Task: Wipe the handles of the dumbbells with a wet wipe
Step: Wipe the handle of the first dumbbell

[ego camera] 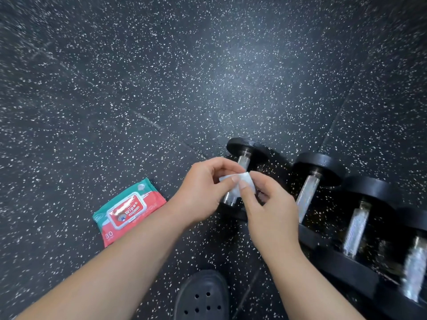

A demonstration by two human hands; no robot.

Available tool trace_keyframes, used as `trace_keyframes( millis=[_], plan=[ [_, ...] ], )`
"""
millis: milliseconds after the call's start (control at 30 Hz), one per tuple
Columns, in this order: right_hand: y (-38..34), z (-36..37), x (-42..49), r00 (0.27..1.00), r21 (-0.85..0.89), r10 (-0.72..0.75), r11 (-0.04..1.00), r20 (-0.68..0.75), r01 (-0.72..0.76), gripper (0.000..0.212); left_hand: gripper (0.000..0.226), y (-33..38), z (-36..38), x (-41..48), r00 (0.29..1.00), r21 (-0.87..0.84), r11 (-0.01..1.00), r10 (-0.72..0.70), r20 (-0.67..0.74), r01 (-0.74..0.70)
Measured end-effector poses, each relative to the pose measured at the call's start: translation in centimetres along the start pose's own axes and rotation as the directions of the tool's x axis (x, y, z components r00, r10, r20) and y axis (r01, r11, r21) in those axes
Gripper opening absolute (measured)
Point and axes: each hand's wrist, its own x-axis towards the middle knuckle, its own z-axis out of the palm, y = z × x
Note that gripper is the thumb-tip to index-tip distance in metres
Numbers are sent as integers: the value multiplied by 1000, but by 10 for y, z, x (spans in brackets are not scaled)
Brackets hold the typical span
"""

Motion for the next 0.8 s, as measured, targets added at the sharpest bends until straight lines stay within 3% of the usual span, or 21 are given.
trace_keyframes(
  millis=[133,367,600,800],
  plan=[
    [-9,9,4,983,390,142,904,118,-177,21,20,-2,0,6,1000,-13,1000,-14,-23,14],
    [1,25,15,949,626,295,721,112,-298,21,25,-11,3,17,984,0,999,-42,-172,43],
    [11,26,27,896,722,381,552,226,-417,25,15,-17,8,24,977,20,996,-81,-196,86],
    [13,14,35,886,670,417,600,204,-437,22,14,-14,15,24,973,-49,982,-187,-136,182]
  ],
)
